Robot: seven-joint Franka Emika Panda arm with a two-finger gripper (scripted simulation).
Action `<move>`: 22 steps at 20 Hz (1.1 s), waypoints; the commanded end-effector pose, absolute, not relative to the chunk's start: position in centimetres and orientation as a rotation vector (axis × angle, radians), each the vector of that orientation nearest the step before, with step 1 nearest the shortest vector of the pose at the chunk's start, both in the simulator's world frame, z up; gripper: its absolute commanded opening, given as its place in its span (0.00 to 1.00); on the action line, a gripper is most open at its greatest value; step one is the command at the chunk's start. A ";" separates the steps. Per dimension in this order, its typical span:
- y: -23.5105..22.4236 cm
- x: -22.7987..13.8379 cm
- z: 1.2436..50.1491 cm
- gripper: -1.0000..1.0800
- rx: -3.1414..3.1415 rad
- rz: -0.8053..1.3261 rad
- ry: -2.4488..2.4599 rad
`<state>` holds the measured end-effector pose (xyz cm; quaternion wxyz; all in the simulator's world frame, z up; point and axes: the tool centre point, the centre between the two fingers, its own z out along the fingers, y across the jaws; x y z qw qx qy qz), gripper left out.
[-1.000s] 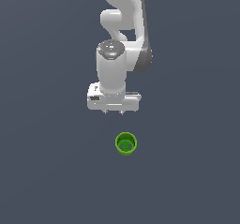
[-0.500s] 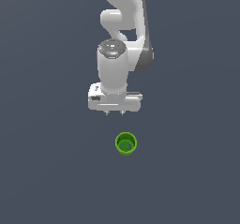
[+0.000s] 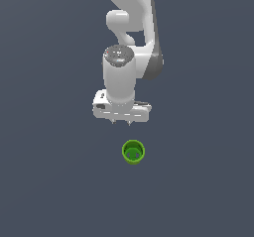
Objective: Pick up the object and move it to a goal position.
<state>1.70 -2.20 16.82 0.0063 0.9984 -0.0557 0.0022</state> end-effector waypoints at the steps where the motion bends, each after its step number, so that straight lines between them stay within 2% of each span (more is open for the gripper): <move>1: -2.2 2.2 16.7 0.62 3.120 0.004 -0.235; 22: -1.1 8.2 14.5 0.62 2.938 -0.025 -1.010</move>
